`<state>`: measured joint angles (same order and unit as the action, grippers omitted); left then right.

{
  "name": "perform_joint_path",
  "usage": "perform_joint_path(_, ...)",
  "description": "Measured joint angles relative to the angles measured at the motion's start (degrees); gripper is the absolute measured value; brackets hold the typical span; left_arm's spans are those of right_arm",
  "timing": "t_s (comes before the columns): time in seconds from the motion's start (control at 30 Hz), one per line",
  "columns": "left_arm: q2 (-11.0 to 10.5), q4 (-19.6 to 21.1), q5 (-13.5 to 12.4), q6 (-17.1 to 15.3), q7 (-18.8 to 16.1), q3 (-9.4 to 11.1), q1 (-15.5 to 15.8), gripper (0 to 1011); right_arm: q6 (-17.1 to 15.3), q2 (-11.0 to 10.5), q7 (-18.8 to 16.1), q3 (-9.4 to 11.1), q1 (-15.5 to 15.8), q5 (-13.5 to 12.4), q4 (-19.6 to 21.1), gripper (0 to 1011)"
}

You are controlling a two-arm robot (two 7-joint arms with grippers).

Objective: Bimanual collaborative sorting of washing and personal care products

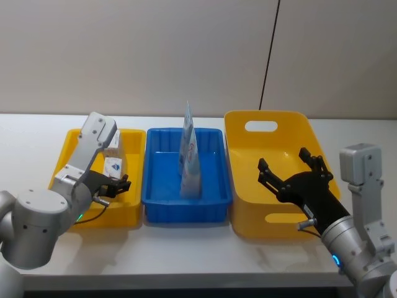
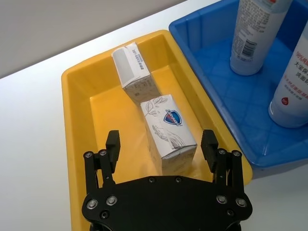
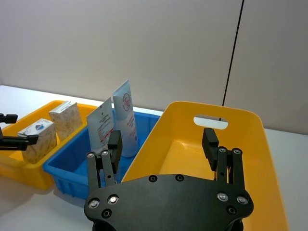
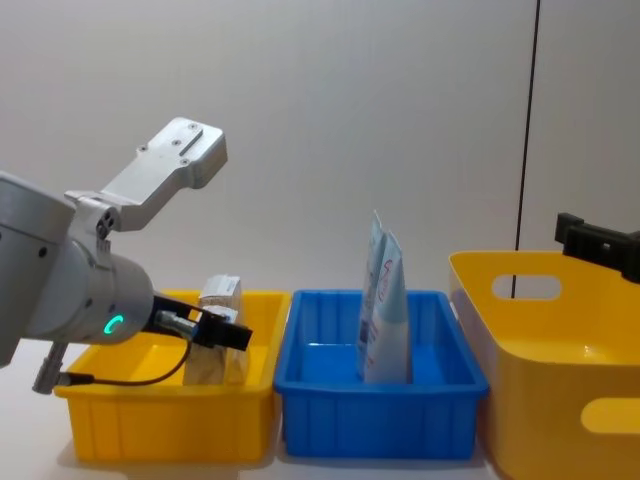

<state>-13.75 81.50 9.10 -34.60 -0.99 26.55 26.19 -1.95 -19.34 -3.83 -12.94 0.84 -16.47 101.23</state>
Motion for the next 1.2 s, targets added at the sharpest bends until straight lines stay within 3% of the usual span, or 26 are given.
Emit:
perform_joint_path(0.9, 2.6, -9.5, 0.1, 3.4, 2.9, -0.8, 4.0, 1002, 0.0, 0.0, 0.0, 0.0, 0.0, 0.0, 0.0, 1002)
perform_joint_path(1.2, 3.1, -11.2, -0.1, 4.5, 3.4, -0.8, 4.8, 799, 0.0, 0.0, 0.0, 0.0, 0.0, 0.0, 0.0, 1002)
